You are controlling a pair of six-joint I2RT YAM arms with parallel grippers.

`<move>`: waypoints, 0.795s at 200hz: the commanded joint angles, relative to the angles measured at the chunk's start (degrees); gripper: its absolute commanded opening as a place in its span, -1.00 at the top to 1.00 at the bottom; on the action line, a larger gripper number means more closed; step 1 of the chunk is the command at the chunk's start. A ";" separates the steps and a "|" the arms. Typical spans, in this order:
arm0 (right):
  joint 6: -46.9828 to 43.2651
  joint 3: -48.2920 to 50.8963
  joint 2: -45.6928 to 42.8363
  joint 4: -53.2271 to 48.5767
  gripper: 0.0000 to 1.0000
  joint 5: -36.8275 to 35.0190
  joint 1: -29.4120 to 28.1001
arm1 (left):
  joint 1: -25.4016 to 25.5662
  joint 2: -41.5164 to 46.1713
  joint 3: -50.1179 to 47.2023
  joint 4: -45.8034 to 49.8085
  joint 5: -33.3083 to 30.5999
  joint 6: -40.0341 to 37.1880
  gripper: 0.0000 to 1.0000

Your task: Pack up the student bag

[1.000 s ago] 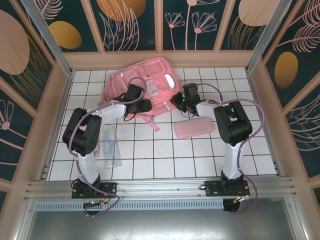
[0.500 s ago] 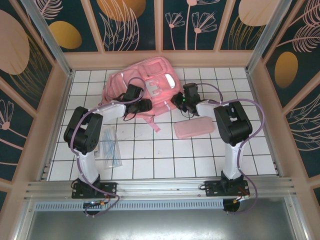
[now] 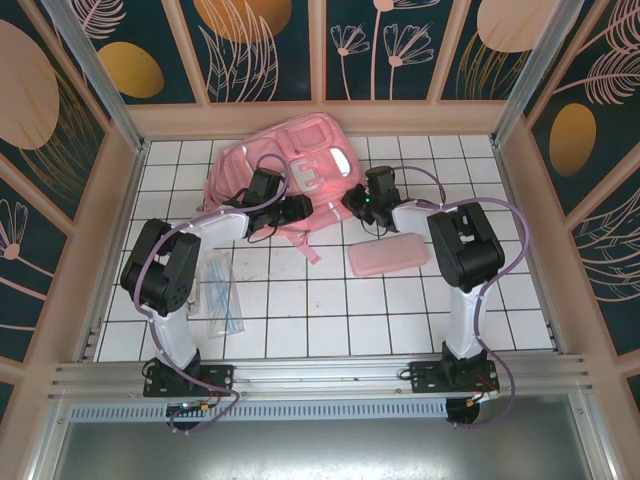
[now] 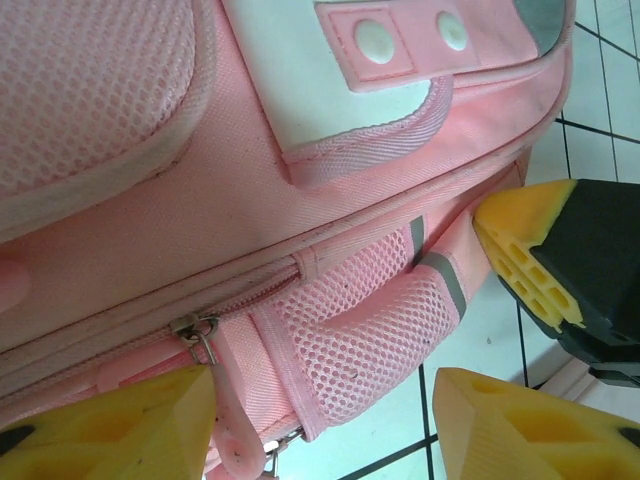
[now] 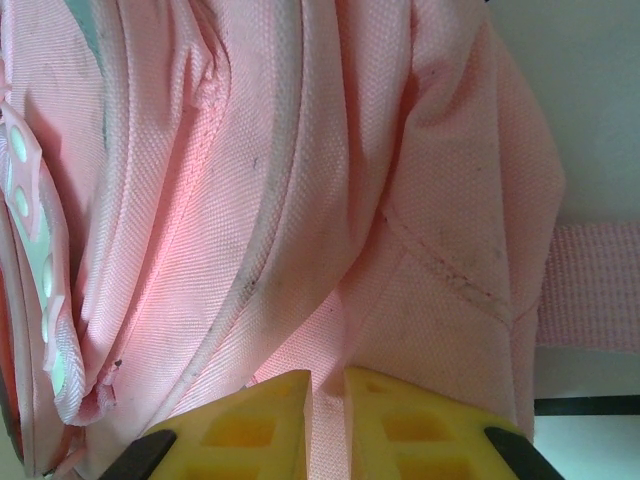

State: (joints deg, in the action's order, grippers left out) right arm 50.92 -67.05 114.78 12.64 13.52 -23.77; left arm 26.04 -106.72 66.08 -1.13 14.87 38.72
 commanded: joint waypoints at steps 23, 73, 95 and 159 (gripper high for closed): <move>-1.17 -0.01 -2.44 -0.52 0.66 -2.00 -0.43 | 0.06 -2.66 3.35 9.51 -7.62 -4.83 -0.17; -1.04 -0.84 -1.59 -0.15 0.66 -1.61 -0.82 | 1.63 -6.81 10.88 17.73 -13.79 -7.42 -0.12; -1.04 -0.97 -1.40 -0.08 0.66 -1.39 -0.85 | 2.39 -8.84 14.43 22.34 -17.57 -8.98 0.08; -1.08 -0.54 -1.40 0.56 0.67 -1.15 -0.86 | 2.87 -10.00 18.38 28.56 -21.84 -11.03 0.56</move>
State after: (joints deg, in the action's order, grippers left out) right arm 50.92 -67.05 114.72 12.67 13.32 -24.01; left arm 28.97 -115.81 82.81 24.34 -4.14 29.34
